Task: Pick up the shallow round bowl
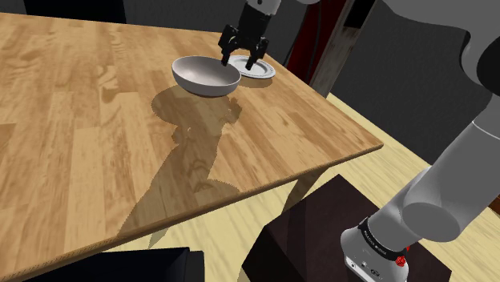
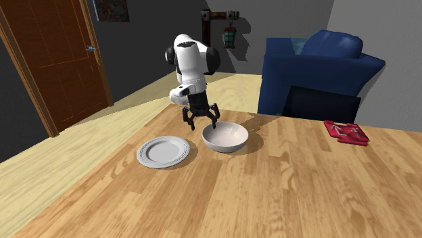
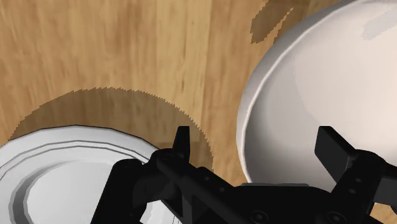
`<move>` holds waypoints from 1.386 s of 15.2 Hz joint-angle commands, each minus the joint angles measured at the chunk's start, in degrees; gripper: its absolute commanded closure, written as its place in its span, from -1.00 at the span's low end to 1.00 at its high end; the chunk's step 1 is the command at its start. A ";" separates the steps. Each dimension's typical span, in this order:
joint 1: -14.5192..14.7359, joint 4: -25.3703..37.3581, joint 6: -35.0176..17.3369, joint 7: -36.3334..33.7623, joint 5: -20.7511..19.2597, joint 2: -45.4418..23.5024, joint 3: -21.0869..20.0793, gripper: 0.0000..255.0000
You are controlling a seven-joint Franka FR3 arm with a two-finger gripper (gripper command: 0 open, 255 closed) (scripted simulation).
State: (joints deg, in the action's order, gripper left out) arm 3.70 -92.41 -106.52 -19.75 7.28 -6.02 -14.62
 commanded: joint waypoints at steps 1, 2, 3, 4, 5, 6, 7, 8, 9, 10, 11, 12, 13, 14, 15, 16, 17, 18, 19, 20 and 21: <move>0.03 -1.34 -1.52 0.14 0.02 -0.15 -0.02 -1.00; 0.03 -2.15 -2.29 0.25 0.06 -0.12 -0.02 -1.00; 0.03 -3.39 -3.49 0.42 0.12 -0.09 -0.02 -1.00; 0.03 -3.41 -3.50 0.42 0.12 -0.07 -0.02 -1.00; 0.03 -3.40 -3.49 0.42 0.12 -0.08 -0.02 -1.00; -0.02 -3.42 -3.43 0.50 0.15 -0.01 0.01 1.00; -0.03 -3.35 -3.39 0.51 0.15 -0.03 0.02 1.00; -0.03 -3.35 -3.39 0.52 0.15 -0.03 0.02 1.00; -0.03 -3.33 -3.38 0.51 0.15 -0.05 0.02 1.00; -0.03 -3.32 -3.38 0.51 0.14 -0.05 0.02 1.00; -0.03 -3.32 -3.38 0.50 0.14 -0.05 0.02 1.00; -0.03 -3.35 -3.37 0.50 0.15 -0.02 0.02 1.00; -0.04 -3.35 -3.36 0.52 0.16 -0.01 0.02 1.00; -0.04 -3.34 -3.36 0.53 0.16 -0.02 0.03 1.00; 0.03 -3.39 -3.49 0.42 0.12 -0.09 -0.02 1.00; 0.03 -2.62 -2.73 0.31 0.08 -0.10 -0.02 1.00; 0.03 -1.83 -1.96 0.21 0.04 -0.11 -0.02 1.00; 0.04 -0.99 -1.19 0.10 0.00 -0.17 -0.02 1.00; 0.04 -0.15 -0.41 -0.02 -0.05 -0.23 -0.02 1.00; 0.05 0.71 0.37 -0.13 -0.10 -0.30 -0.02 1.00; 0.06 1.59 1.16 -0.25 -0.15 -0.38 -0.03 1.00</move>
State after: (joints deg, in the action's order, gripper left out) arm 3.74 -91.83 -106.19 -19.86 7.19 -6.26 -14.63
